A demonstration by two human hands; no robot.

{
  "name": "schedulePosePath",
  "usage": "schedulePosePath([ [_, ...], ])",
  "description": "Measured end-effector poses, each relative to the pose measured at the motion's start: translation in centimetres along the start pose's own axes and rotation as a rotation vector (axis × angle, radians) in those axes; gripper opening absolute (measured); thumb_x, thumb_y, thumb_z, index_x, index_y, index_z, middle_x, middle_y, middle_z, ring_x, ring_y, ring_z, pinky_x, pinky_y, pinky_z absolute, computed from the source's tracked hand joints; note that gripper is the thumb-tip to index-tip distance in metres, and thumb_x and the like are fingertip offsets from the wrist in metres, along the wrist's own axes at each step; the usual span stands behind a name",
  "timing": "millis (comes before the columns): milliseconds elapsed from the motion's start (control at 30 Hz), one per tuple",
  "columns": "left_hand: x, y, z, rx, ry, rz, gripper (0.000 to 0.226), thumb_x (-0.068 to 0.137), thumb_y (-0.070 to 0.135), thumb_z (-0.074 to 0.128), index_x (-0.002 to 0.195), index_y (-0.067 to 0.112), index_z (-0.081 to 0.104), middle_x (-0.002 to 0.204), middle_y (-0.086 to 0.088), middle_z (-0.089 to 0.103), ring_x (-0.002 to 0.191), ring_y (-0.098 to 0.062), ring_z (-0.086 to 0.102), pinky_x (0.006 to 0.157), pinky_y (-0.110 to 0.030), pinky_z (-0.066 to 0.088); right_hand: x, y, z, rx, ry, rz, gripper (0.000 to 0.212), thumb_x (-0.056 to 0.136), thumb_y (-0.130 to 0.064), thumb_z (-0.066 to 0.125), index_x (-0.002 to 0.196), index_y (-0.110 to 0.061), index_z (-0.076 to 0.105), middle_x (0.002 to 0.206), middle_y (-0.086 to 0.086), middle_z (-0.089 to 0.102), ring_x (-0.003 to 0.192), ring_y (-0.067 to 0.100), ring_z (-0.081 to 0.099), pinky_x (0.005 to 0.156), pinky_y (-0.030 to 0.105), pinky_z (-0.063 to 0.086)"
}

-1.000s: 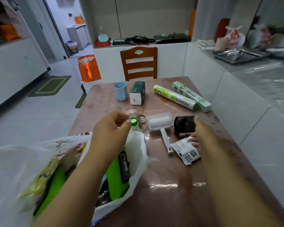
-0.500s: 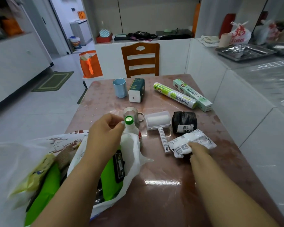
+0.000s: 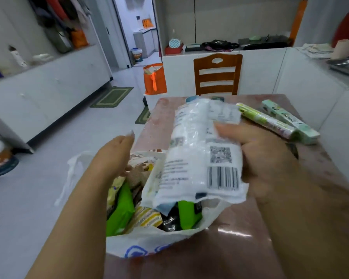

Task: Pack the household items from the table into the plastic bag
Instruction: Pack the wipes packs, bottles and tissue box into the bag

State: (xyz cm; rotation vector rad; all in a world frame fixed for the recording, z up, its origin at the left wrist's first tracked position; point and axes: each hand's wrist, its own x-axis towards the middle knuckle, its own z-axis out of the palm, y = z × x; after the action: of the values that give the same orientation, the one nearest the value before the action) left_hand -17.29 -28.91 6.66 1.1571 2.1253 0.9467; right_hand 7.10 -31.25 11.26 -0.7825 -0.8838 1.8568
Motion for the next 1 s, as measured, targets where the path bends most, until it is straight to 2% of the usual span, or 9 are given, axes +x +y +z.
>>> schedulePosePath([
  [67, 0.2, -0.9, -0.9, 0.066, -0.065, -0.048, 0.056, 0.094, 0.062, 0.027, 0.127, 0.025, 0.052, 0.113, -0.010, 0.061, 0.083, -0.029, 0.067, 0.077, -0.038, 0.054, 0.9, 3.4, 1.8, -0.074, -0.033, 0.154, 0.016, 0.089, -0.005, 0.055, 0.092, -0.011, 0.070, 0.087, 0.012, 0.076, 0.070, 0.024, 0.072, 0.064, 0.039, 0.060],
  [200, 0.9, -2.1, -2.3, 0.174, -0.067, 0.003, 0.073, 0.093, 0.064, 0.022, 0.125, 0.008, 0.058, 0.127, -0.017, 0.059, 0.113, -0.034, 0.057, 0.105, -0.046, 0.040, 3.9, 10.0, 3.5, -0.263, 0.040, 0.357, 0.011, 0.092, -0.004, 0.057, 0.097, -0.006, 0.067, 0.089, 0.015, 0.075, 0.067, 0.023, 0.071, 0.060, 0.033, 0.058],
  [333, 1.3, -2.4, -3.5, 0.144, -0.053, 0.055, 0.077, 0.091, 0.068, 0.023, 0.111, 0.006, 0.063, 0.112, -0.015, 0.064, 0.107, -0.033, 0.059, 0.103, -0.049, 0.041, 8.0, 13.3, 4.2, -0.344, 0.165, 0.430, 0.016, 0.095, -0.012, 0.057, 0.105, 0.000, 0.058, 0.094, 0.019, 0.067, 0.072, 0.027, 0.066, 0.070, 0.046, 0.056],
  [433, 1.6, -2.5, -3.9, 0.084, -0.064, 0.123, 0.071, 0.088, 0.070, 0.026, 0.101, 0.010, 0.063, 0.109, -0.015, 0.066, 0.105, -0.034, 0.060, 0.100, -0.051, 0.044, 10.7, 14.0, 4.4, -0.476, 0.221, 0.381, 0.018, 0.096, -0.008, 0.050, 0.106, 0.004, 0.060, 0.088, 0.018, 0.062, 0.088, 0.033, 0.064, 0.084, 0.048, 0.055],
  [567, 1.7, -2.4, -3.5, 0.094, -0.096, 0.183, 0.055, 0.090, 0.069, 0.022, 0.093, 0.022, 0.050, 0.098, -0.008, 0.059, 0.109, -0.038, 0.059, 0.099, -0.053, 0.044, 11.2, 14.0, 3.8, -0.728, 0.275, 0.278, 0.024, 0.090, -0.009, 0.052, 0.068, -0.015, 0.048, 0.077, 0.006, 0.053, 0.085, 0.027, 0.057, 0.088, 0.042, 0.055],
  [667, 2.2, -1.7, -2.8, 0.059, -0.123, 0.187, 0.054, 0.087, 0.071, 0.022, 0.091, 0.024, 0.048, 0.097, -0.009, 0.058, 0.106, -0.037, 0.060, 0.097, -0.049, 0.045, 9.6, 13.2, 4.2, -0.833, 0.234, 0.266, 0.029, 0.089, -0.008, 0.048, 0.063, -0.004, 0.036, 0.071, 0.015, 0.043, 0.065, 0.024, 0.042, 0.063, 0.033, 0.044],
  [733, 2.6, -0.7, -2.1, 0.031, -0.129, 0.193, 0.057, 0.088, 0.071, 0.023, 0.092, 0.023, 0.052, 0.096, -0.004, 0.062, 0.095, -0.028, 0.062, 0.092, -0.042, 0.046, 8.1, 11.7, 5.1, -0.851, 0.126, 0.193, 0.022, 0.086, -0.018, 0.051, 0.074, -0.001, 0.051, 0.074, 0.014, 0.046, 0.066, 0.022, 0.045, 0.062, 0.032, 0.038],
  [833, 3.4, 2.1, -0.8, -0.060, -0.148, 0.225, 0.054, 0.091, 0.066, 0.027, 0.097, 0.023, 0.061, 0.099, -0.001, 0.067, 0.099, -0.021, 0.063, 0.099, -0.045, 0.047, 6.2, 7.5, 5.2, -0.863, 0.017, -0.016, 0.026, 0.080, -0.039, 0.056, 0.099, -0.023, 0.064, 0.094, -0.002, 0.068, 0.091, 0.019, 0.066, 0.086, 0.041, 0.054],
  [1000, 5.1, 8.3, 3.0, -0.172, -0.234, 0.258, 0.060, 0.092, 0.064, 0.031, 0.110, 0.016, 0.062, 0.107, -0.007, 0.067, 0.101, -0.024, 0.063, 0.099, -0.046, 0.048, 5.2, -0.9, 3.4, -0.710, 0.055, -0.193, 0.018, 0.097, -0.021, 0.053, 0.112, -0.016, 0.060, 0.097, 0.002, 0.069, 0.092, 0.016, 0.069, 0.085, 0.033, 0.058],
])
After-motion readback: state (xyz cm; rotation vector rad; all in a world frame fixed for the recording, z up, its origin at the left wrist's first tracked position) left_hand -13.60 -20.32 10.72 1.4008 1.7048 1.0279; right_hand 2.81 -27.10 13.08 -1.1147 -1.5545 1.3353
